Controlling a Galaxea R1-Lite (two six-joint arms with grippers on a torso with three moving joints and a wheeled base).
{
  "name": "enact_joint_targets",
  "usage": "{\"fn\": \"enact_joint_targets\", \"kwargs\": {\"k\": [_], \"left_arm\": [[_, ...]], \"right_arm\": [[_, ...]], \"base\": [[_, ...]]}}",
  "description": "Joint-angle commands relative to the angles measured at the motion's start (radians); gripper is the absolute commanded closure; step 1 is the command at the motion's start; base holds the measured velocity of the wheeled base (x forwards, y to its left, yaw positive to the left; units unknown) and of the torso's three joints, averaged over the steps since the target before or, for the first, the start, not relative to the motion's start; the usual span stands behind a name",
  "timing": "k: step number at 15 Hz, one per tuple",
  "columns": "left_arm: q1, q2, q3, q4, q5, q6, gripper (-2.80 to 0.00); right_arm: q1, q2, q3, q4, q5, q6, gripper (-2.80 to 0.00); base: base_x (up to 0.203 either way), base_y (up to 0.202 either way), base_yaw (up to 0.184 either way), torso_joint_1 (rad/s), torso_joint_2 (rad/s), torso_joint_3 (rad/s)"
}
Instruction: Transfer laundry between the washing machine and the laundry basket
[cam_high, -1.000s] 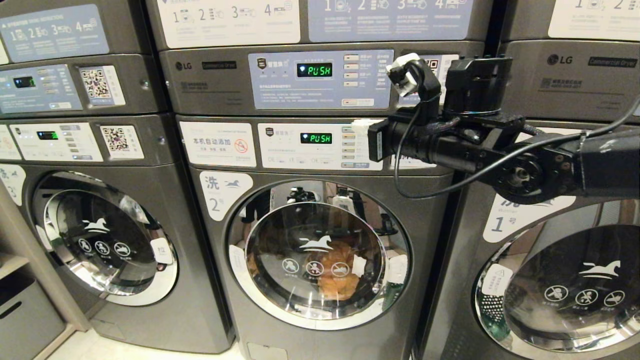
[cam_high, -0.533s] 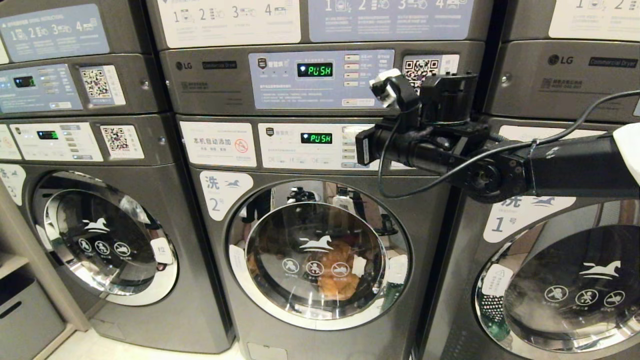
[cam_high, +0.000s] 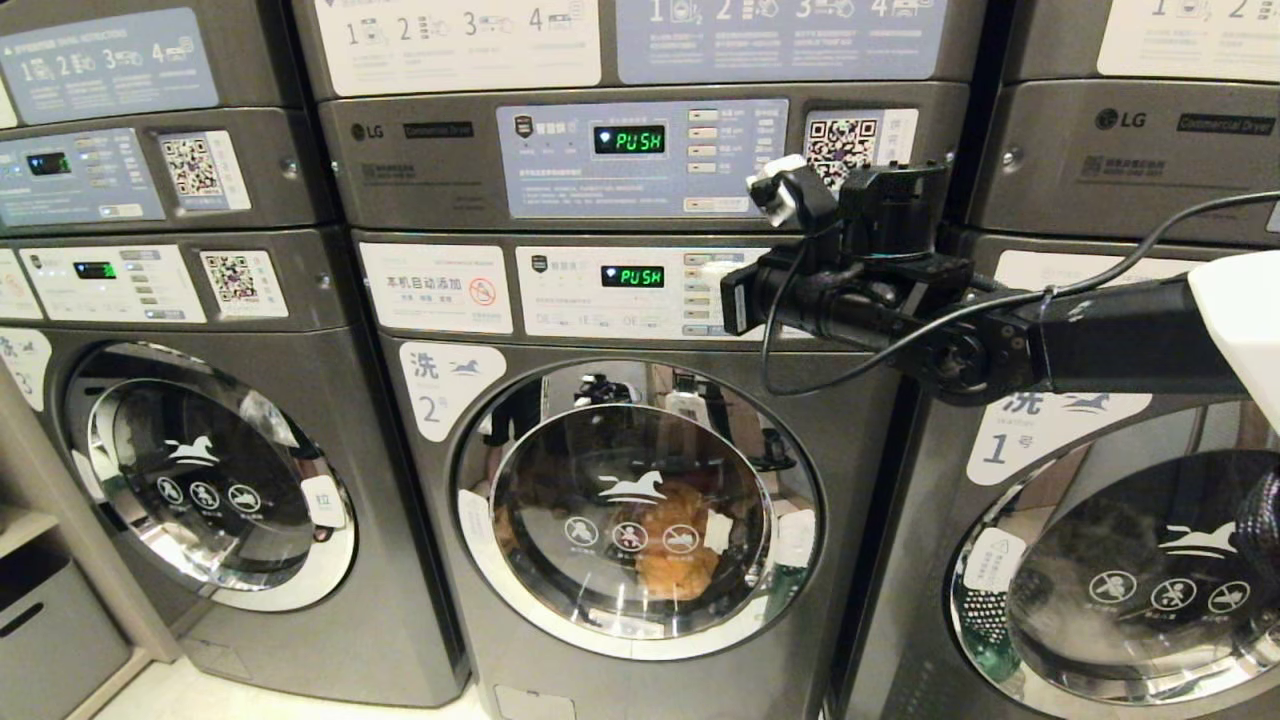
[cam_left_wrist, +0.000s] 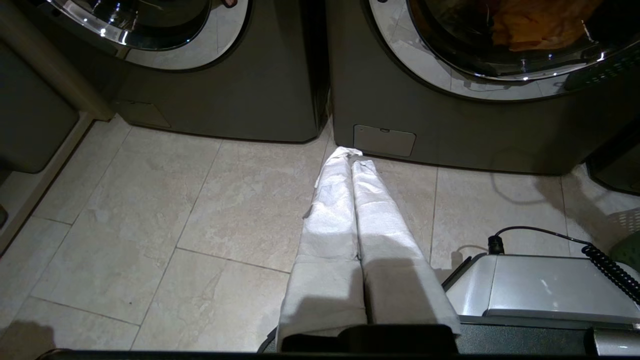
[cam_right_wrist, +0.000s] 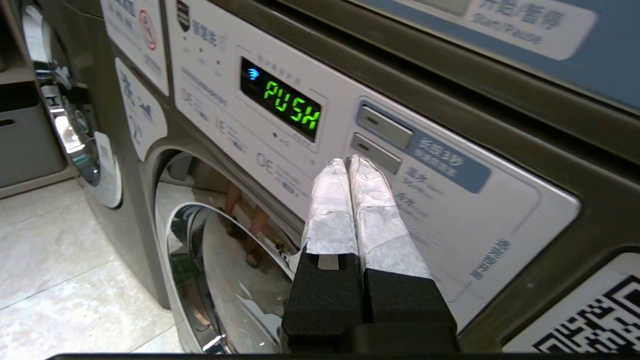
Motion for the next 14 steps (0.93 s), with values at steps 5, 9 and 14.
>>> {"fn": "enact_joint_targets", "kwargs": {"k": [5, 9, 14], "left_arm": [[0.0, 0.001, 0.0, 0.002, 0.0, 0.001, 0.0], [0.0, 0.001, 0.0, 0.002, 0.0, 0.001, 0.0], [0.0, 0.001, 0.0, 0.002, 0.0, 0.001, 0.0]], "right_arm": [[-0.011, 0.02, -0.031, 0.002, 0.001, -0.001, 0.0], [-0.01, 0.028, -0.024, 0.002, 0.003, -0.003, 0.0], [-0.008, 0.044, -0.037, -0.004, 0.004, -0.001, 0.0]], "base": [[0.0, 0.0, 0.0, 0.0, 0.0, 0.0], [0.0, 0.0, 0.0, 0.0, 0.0, 0.0], [0.0, 0.0, 0.0, 0.0, 0.0, 0.0]]}}
